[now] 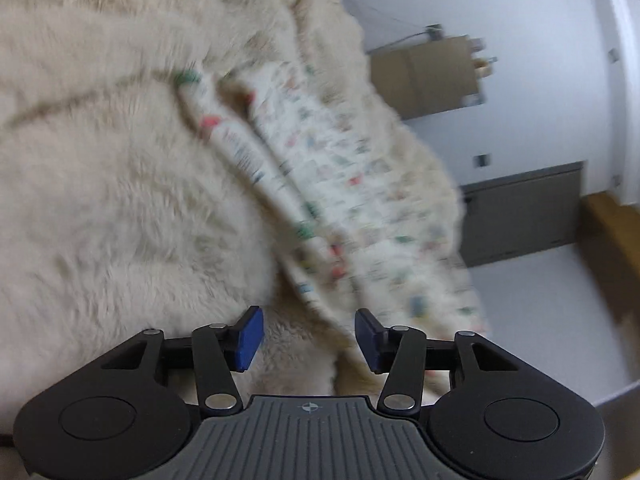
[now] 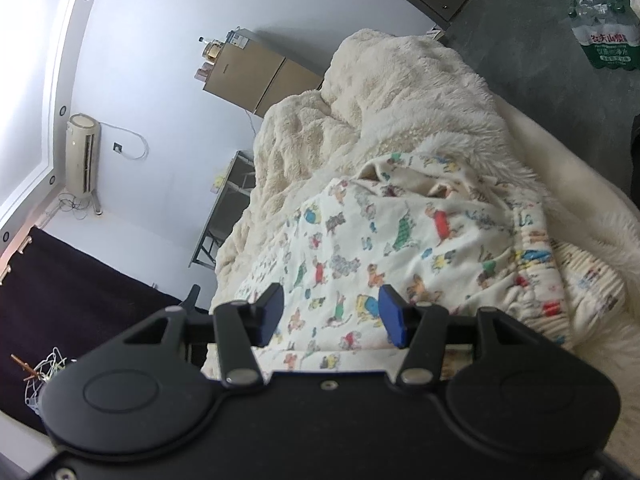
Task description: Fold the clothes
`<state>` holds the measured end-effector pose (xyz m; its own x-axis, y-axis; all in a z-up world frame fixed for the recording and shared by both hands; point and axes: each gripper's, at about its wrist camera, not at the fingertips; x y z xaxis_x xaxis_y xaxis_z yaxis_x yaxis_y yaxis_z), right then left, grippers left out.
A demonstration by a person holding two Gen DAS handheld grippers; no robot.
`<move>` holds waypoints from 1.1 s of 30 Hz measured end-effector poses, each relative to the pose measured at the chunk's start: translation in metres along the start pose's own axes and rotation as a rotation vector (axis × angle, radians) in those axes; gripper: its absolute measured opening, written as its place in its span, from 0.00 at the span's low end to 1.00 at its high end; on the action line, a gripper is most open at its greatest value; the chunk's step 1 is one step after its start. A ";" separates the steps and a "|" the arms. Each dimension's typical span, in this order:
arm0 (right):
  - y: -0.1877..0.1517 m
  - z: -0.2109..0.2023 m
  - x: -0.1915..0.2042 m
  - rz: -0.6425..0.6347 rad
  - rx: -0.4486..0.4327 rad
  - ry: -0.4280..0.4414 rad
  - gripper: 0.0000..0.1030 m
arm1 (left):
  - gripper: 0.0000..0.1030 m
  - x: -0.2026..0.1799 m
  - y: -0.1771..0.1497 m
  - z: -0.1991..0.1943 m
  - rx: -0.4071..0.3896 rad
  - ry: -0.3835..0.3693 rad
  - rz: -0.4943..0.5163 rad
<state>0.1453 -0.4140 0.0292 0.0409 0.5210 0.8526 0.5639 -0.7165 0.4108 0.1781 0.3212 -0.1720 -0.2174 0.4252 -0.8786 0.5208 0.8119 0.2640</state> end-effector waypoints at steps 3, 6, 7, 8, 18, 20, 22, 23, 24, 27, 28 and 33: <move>-0.003 -0.003 0.004 -0.026 0.002 0.007 0.51 | 0.00 0.010 0.009 -0.003 -0.159 -0.033 -0.068; -0.003 -0.004 0.003 -0.020 -0.001 0.000 0.51 | 0.00 0.011 0.025 -0.025 -0.274 -0.110 -0.088; -0.003 -0.004 0.002 -0.016 -0.001 -0.002 0.51 | 0.00 0.011 0.032 -0.042 -0.367 -0.109 -0.098; -0.003 -0.004 0.001 -0.016 0.000 -0.002 0.51 | 0.00 0.011 0.040 -0.057 -0.453 -0.109 -0.115; -0.002 -0.008 0.006 -0.012 -0.013 0.004 0.51 | 0.42 0.043 0.030 -0.016 -0.169 -0.041 -0.267; -0.001 -0.009 0.005 -0.007 -0.017 0.002 0.51 | 0.34 0.043 0.028 0.004 -0.176 0.025 -0.237; -0.001 -0.012 0.006 -0.007 -0.024 0.002 0.51 | 0.23 0.044 0.034 0.011 -0.208 0.029 -0.245; -0.001 -0.013 0.006 -0.007 -0.027 0.001 0.51 | 0.04 0.044 0.038 0.013 -0.227 0.021 -0.255; -0.001 -0.014 0.006 -0.006 -0.031 -0.001 0.51 | 0.00 0.046 0.044 0.013 -0.258 -0.030 -0.289; 0.000 -0.015 0.005 -0.001 -0.036 -0.005 0.51 | 0.00 0.039 0.056 -0.018 -0.414 -0.131 -0.306; 0.000 -0.014 0.005 0.000 -0.035 -0.006 0.51 | 0.00 0.036 0.059 -0.031 -0.474 -0.148 -0.299; -0.002 -0.011 0.005 -0.005 -0.024 -0.002 0.51 | 0.00 0.049 0.075 -0.086 -0.661 -0.066 -0.326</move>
<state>0.1356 -0.4154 0.0364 0.0398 0.5252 0.8500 0.5437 -0.7251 0.4226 0.1358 0.4371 -0.1608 -0.2154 0.1134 -0.9699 -0.1725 0.9732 0.1521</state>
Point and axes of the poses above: each gripper's, at about its wrist camera, not at the fingertips, and z roughly the way its jaws point, x to its left, y to its top, and after that the axes turned 6 degrees about -x, right-handed
